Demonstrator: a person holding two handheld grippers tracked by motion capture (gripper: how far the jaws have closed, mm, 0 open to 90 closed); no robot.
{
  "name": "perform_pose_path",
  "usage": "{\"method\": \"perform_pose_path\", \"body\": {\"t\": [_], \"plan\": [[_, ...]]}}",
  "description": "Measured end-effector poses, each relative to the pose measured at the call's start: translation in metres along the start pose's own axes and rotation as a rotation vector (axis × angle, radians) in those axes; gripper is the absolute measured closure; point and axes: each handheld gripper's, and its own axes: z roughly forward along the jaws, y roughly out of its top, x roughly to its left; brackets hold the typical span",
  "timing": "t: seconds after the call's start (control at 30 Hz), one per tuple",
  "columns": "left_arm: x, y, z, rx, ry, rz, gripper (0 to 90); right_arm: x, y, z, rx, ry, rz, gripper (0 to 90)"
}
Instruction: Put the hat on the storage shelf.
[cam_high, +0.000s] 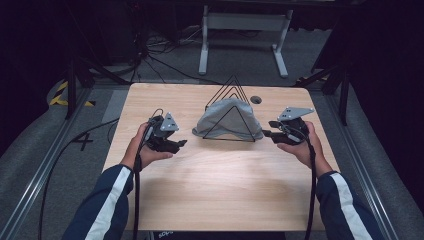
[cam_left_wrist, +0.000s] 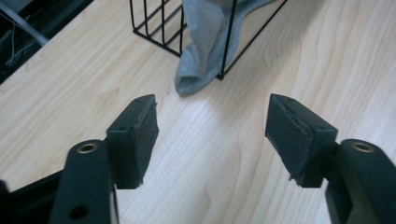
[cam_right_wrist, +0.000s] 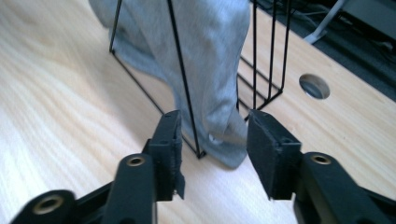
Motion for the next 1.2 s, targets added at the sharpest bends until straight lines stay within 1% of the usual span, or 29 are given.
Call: {"method": "perform_pose_path", "body": {"t": [0.03,0.07,0.1,0.13,0.17,0.27,0.33,0.43,0.47,0.53,0.57,0.6,0.63,0.67,0.7,0.73,0.77,0.83,0.9,0.97,1.03,1.1,1.2], "plan": [[0.000,0.000,0.000,0.000,0.000,0.000,31.1,0.000,0.000,0.000,0.000,0.000,0.000,53.9],[-0.002,-0.003,0.000,0.013,-0.005,-0.005,31.1,0.000,-0.002,-0.001,0.008,-0.002,-0.004,51.1],[-0.002,-0.005,-0.001,0.019,-0.009,-0.006,28.9,0.000,-0.005,-0.001,0.016,-0.005,-0.003,46.9],[-0.004,-0.008,-0.001,0.023,-0.015,-0.007,28.5,0.000,-0.007,-0.002,0.019,-0.001,0.002,45.4],[-0.005,-0.011,-0.002,0.028,-0.023,0.001,28.4,0.000,-0.009,-0.003,0.021,0.003,0.004,43.3],[-0.008,-0.020,-0.005,0.034,-0.028,0.003,26.7,0.002,-0.018,-0.006,0.021,0.003,0.009,40.3],[-0.010,-0.026,-0.008,0.043,-0.019,-0.004,26.9,0.005,-0.023,-0.007,0.026,0.011,0.005,39.7],[-0.014,-0.037,-0.011,0.053,-0.018,-0.003,26.9,0.012,-0.030,-0.011,0.028,0.009,-0.017,38.9],[-0.015,-0.041,-0.012,0.064,-0.021,-0.005,26.6,0.014,-0.033,-0.012,0.028,0.006,-0.027,39.0],[-0.017,-0.047,-0.014,0.061,-0.020,-0.006,26.3,0.017,-0.039,-0.014,0.031,-0.001,-0.031,39.0],[-0.018,-0.052,-0.017,0.064,-0.013,-0.004,26.3,0.018,-0.041,-0.015,0.033,-0.002,-0.033,39.0],[-0.019,-0.056,-0.018,0.064,-0.017,-0.011,26.2,0.020,-0.047,-0.017,0.034,-0.007,-0.039,39.0],[-0.021,-0.060,-0.019,0.067,-0.012,-0.013,26.1,0.022,-0.051,-0.018,0.035,-0.012,-0.040,39.0],[-0.021,-0.060,-0.019,0.067,-0.012,-0.013,26.1,0.023,-0.055,-0.019,0.033,-0.014,-0.039,39.1],[-0.023,-0.067,-0.020,0.077,-0.005,-0.009,25.6,0.024,-0.059,-0.021,0.036,-0.013,-0.035,39.0],[-0.023,-0.067,-0.020,0.077,-0.005,-0.009,25.4,0.024,-0.059,-0.021,0.036,-0.013,-0.035,39.0],[-0.024,-0.071,-0.022,0.073,-0.012,-0.020,25.4,0.026,-0.064,-0.022,0.036,-0.014,-0.035,38.8],[-0.026,-0.078,-0.025,0.066,-0.013,-0.015,25.3,0.028,-0.073,-0.025,0.038,-0.013,-0.030,38.4],[-0.030,-0.085,-0.027,0.075,-0.017,-0.016,24.5,0.031,-0.084,-0.028,0.035,-0.016,-0.019,37.6],[-0.035,-0.093,-0.029,0.070,-0.003,-0.013,23.2,0.032,-0.092,-0.031,0.045,-0.021,-0.013,36.9],[-0.038,-0.099,-0.030,0.067,-0.007,-0.008,23.2,0.032,-0.100,-0.035,0.044,-0.025,-0.011,36.2],[-0.042,-0.106,-0.030,0.068,-0.007,-0.010,22.8,0.031,-0.110,-0.039,0.048,-0.026,0.018,35.1],[-0.044,-0.119,-0.030,0.070,-0.017,-0.030,20.7,0.030,-0.128,-0.046,0.058,-0.037,0.053,34.3]]}}
